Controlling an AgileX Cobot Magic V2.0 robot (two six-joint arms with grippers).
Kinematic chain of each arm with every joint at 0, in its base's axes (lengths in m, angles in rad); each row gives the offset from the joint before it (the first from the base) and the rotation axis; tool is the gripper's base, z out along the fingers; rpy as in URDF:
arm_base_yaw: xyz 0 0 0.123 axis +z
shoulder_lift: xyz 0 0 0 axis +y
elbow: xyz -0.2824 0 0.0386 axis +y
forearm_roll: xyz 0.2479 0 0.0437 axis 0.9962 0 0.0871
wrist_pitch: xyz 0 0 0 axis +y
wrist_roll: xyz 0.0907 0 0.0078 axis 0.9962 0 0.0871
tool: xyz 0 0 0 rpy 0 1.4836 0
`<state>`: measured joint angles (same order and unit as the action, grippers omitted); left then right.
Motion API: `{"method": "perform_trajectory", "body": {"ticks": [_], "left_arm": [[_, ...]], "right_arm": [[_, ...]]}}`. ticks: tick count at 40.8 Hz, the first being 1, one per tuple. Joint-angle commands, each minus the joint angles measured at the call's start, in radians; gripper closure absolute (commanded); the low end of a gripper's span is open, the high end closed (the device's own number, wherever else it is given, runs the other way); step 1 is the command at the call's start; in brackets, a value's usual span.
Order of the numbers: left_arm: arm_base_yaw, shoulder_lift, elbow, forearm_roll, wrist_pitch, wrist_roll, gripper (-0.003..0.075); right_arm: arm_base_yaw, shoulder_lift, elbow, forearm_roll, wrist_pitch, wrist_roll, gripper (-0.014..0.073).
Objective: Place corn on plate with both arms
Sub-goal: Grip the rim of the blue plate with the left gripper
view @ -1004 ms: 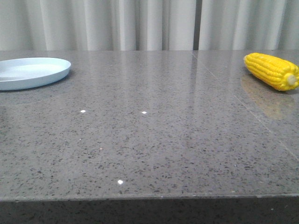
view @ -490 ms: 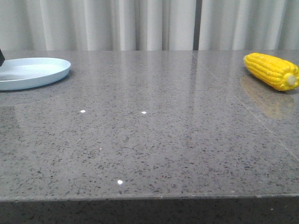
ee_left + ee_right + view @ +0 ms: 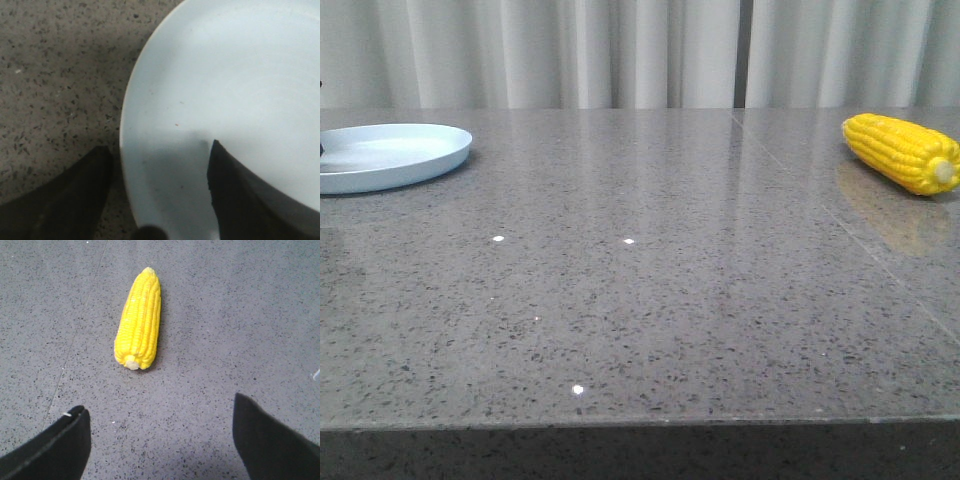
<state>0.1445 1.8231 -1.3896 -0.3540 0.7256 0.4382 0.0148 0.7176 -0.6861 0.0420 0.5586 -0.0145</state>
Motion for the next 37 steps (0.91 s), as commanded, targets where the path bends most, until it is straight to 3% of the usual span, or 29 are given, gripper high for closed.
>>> {"method": "perform_trajectory", "body": {"ticks": [1, 6, 10, 24, 37], "left_arm": [[-0.003, -0.032, -0.026, -0.038, -0.021, -0.001, 0.0393], [-0.003, -0.032, -0.026, -0.038, -0.025, -0.001, 0.0610], [-0.003, -0.038, -0.026, -0.038, -0.025, -0.001, 0.0740], [-0.040, -0.160, -0.026, -0.086, -0.022, -0.001, 0.0741], [-0.225, -0.201, -0.026, -0.114, 0.032, -0.003, 0.0741]], "right_arm": [[-0.007, 0.002, -0.033, -0.009, -0.068, -0.006, -0.0008], [-0.007, 0.002, -0.033, -0.009, -0.068, -0.006, -0.0008], [-0.007, 0.002, -0.033, -0.009, -0.068, -0.006, -0.0008], [-0.007, 0.002, -0.033, -0.009, -0.068, -0.006, -0.0008], [-0.007, 0.002, -0.033, -0.009, -0.068, -0.006, -0.0008]]}}
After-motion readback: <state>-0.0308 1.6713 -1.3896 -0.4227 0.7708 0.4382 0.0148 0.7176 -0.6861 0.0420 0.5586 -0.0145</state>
